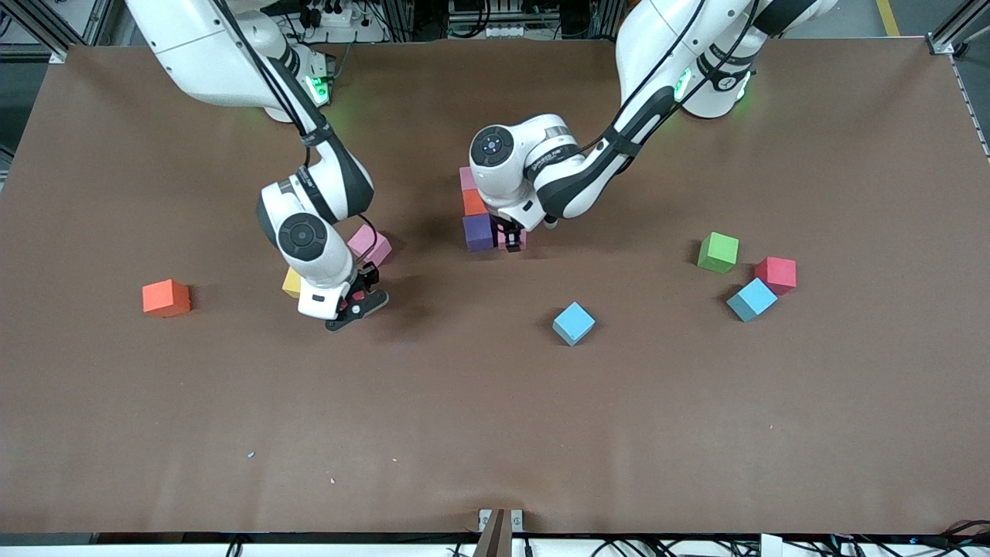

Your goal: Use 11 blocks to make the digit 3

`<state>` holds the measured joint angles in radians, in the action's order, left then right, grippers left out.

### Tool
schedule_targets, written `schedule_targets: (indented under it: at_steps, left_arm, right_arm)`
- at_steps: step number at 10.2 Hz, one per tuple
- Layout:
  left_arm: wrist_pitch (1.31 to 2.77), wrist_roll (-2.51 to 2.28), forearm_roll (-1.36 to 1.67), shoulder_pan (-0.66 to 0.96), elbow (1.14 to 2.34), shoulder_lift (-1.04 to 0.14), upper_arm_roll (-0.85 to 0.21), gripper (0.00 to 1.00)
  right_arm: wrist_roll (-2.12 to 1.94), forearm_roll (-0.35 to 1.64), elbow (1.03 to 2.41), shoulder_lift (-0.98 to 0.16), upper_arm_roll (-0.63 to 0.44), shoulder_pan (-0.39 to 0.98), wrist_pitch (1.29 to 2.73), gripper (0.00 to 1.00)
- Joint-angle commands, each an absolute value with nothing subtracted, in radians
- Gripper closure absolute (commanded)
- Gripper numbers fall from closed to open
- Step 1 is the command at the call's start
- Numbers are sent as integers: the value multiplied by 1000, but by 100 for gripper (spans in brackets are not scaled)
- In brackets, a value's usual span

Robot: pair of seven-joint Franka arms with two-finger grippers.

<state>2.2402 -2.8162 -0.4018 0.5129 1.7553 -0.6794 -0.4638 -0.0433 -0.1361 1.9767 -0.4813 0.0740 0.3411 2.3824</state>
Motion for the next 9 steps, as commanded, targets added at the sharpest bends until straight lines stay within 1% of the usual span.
schedule_targets:
  at_steps: [1,3,5,9]
  left_arm:
    - [2230,-3105,-463,543,1738,-689,-465,100]
    - [2229,-3129,-469,545,1738,-690,-465,100]
    - [2230,-3151,-471,546,1738,-690,-465,100]
    - [2230,-3201,-462,548,1738,-690,-465,100]
  right_arm:
    - [37,-141,1959,-476,94,345,2368,82]
    - [54,-140,1951,-480,94,351,2370,82]
    - [52,-95,1945,-480,92,357,2367,82]
    - [54,-91,1939,-482,92,362,2365,82]
